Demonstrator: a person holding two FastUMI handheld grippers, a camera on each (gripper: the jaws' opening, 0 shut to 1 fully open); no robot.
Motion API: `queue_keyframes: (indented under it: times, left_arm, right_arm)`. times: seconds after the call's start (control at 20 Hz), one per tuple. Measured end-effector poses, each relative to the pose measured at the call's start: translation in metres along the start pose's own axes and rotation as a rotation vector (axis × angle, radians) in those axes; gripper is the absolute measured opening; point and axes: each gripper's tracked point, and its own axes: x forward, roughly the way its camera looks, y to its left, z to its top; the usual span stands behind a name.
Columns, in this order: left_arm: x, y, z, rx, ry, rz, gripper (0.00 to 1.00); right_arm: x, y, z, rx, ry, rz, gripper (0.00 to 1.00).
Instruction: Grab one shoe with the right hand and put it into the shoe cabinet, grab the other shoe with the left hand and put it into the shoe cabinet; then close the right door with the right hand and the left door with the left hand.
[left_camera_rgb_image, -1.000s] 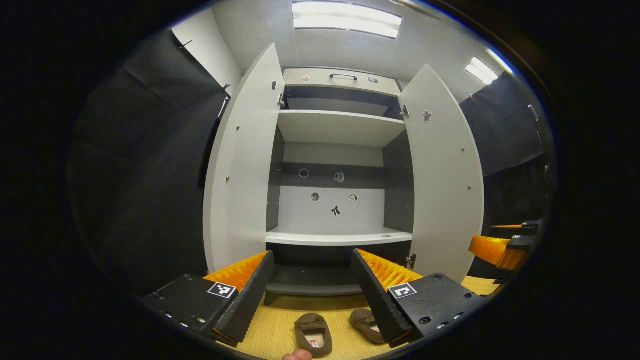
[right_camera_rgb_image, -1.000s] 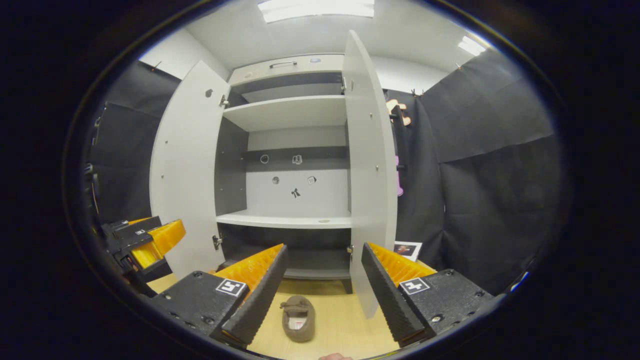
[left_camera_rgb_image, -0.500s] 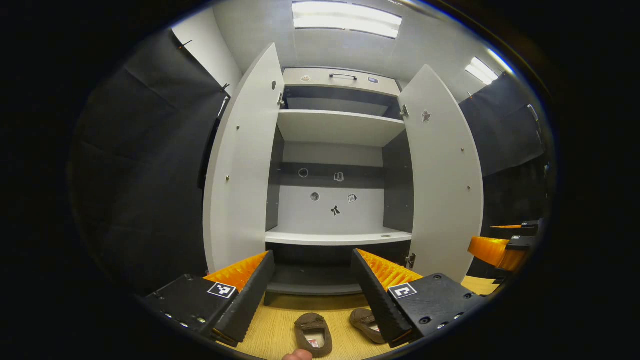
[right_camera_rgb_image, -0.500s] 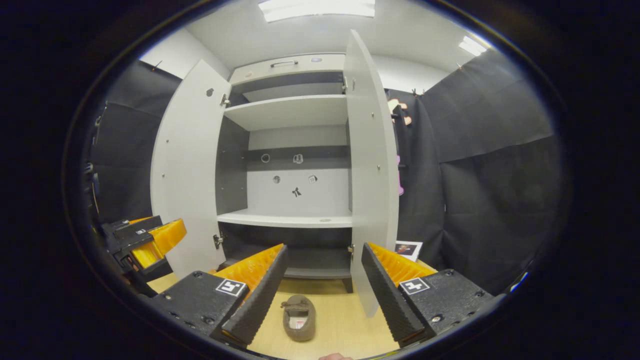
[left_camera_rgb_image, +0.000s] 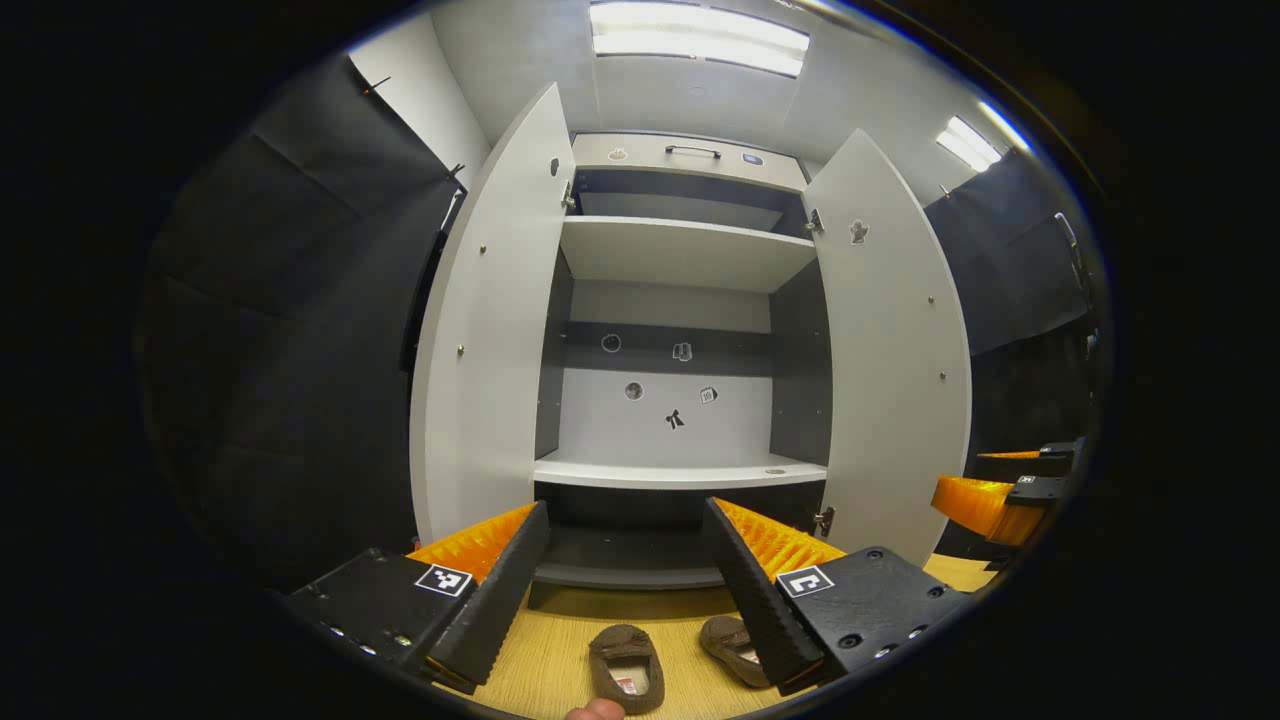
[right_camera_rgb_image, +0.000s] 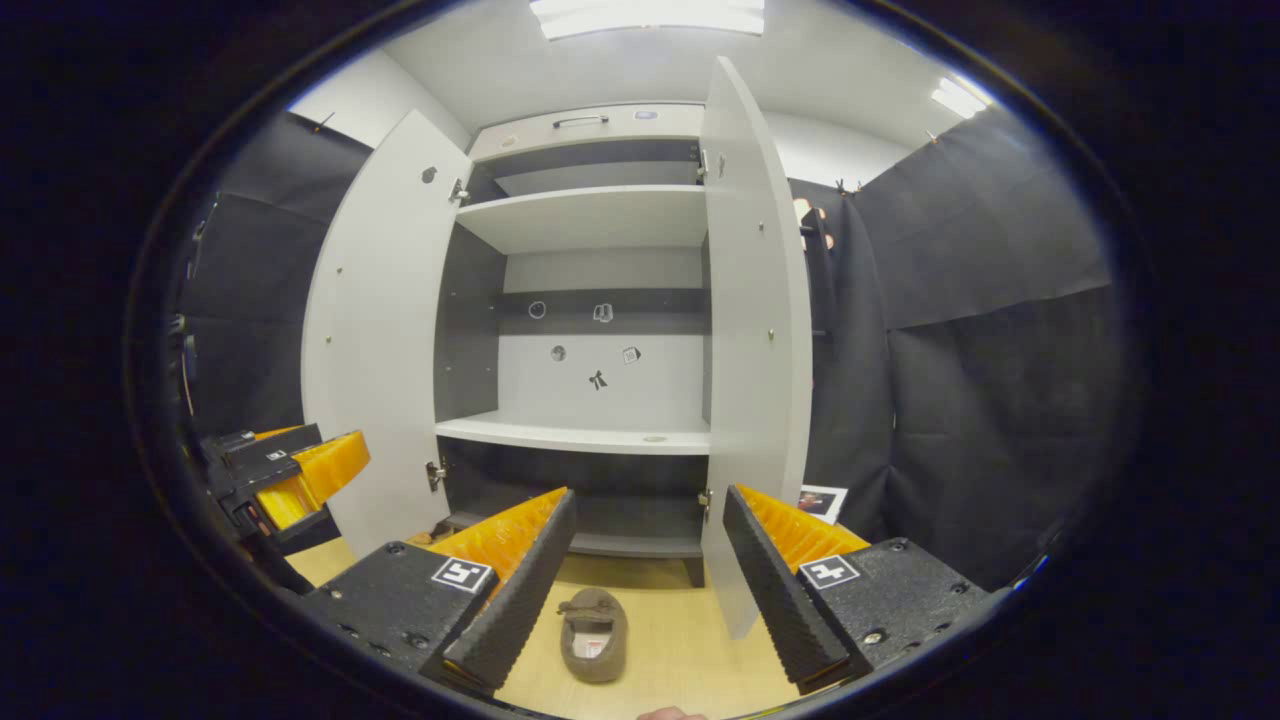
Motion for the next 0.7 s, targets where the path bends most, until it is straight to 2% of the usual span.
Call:
queue_keyframes:
  times: [0.3,0.7]
  left_arm:
    - [-0.001,0.005,0.001,0.0,-0.001,0.014,0.95]
    - [-0.006,0.018,0.005,0.016,0.003,0.033,0.95]
  right_arm:
    - [0.011,0.007,0.0,0.006,0.0,0.028,0.96]
    - [0.044,0.048,-0.042,0.02,0.108,0.121,0.97]
